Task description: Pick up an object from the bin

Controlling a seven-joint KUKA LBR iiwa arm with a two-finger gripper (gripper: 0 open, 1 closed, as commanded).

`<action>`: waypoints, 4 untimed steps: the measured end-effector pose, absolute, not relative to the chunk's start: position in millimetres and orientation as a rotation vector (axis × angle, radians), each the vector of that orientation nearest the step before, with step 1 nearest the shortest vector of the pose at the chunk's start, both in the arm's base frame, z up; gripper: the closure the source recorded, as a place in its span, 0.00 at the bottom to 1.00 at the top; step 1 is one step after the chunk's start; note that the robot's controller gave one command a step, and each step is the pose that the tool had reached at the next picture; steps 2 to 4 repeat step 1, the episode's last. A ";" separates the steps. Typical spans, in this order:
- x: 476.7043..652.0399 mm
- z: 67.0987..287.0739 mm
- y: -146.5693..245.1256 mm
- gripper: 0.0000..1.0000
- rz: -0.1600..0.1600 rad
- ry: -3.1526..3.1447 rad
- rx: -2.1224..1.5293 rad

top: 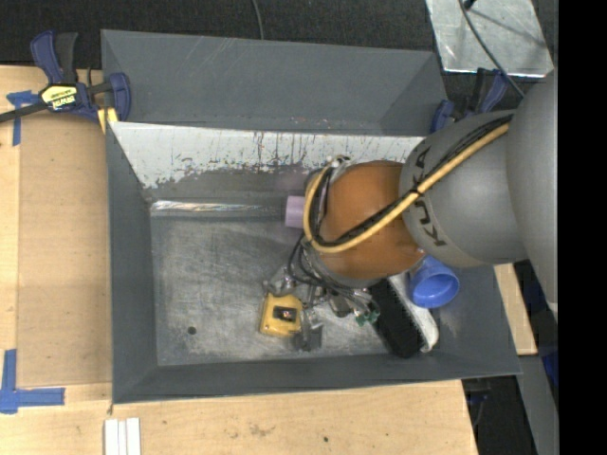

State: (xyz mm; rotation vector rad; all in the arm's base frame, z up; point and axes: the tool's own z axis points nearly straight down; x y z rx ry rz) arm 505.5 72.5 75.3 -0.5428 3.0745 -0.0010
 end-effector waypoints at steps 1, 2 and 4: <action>487.2 237.6 73.3 1.00 -0.001 3.066 -0.650; 487.2 237.6 73.3 1.00 -0.001 3.066 -0.650; 487.2 237.6 73.3 1.00 -0.001 3.066 -0.650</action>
Offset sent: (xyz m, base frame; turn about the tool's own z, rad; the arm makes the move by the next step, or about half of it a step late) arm 0.0000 0.0000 0.0000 0.0000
